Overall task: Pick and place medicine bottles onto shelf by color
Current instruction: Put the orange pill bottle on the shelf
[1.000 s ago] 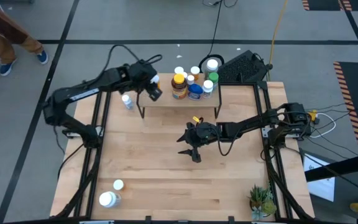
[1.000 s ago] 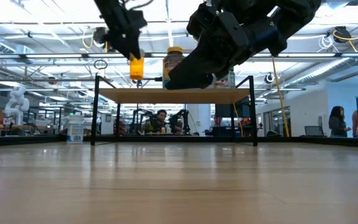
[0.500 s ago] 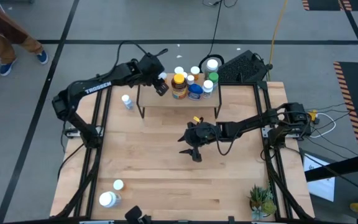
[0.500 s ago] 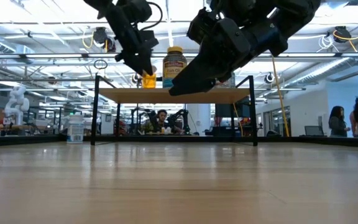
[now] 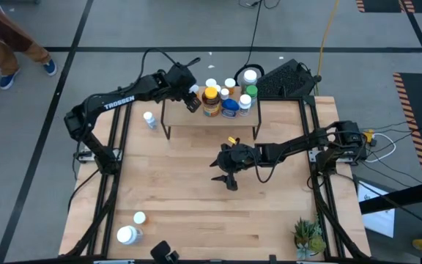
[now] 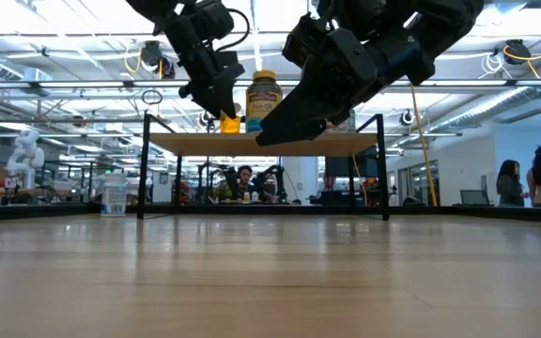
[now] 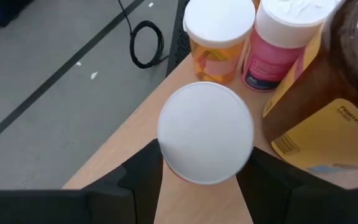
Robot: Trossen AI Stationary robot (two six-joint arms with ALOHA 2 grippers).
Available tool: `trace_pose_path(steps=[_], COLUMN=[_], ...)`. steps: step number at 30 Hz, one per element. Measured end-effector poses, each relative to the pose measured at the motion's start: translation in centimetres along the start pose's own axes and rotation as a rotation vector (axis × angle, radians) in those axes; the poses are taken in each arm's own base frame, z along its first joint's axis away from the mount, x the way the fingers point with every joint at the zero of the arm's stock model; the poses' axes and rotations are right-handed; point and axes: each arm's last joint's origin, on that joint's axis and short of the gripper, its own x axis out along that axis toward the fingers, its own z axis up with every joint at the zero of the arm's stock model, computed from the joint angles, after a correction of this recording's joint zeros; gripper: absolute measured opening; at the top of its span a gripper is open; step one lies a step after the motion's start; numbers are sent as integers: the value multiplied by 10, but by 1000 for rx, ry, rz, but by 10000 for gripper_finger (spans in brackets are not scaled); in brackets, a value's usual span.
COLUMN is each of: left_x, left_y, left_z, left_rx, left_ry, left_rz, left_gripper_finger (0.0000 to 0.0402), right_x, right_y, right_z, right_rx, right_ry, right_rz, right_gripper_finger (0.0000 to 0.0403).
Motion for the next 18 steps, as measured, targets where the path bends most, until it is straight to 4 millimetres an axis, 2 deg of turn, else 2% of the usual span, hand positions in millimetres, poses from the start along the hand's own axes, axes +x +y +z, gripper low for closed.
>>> trace_pose_path(steps=[18], left_x=[0], left_y=[0], left_z=[-1], left_rx=[-1], left_ry=[7], left_rz=[0], left_gripper_finger=[294], right_x=[0], right_y=[0], right_z=[0], right_rx=[0], right_ry=[0], right_rz=[0], right_gripper_finger=[258])
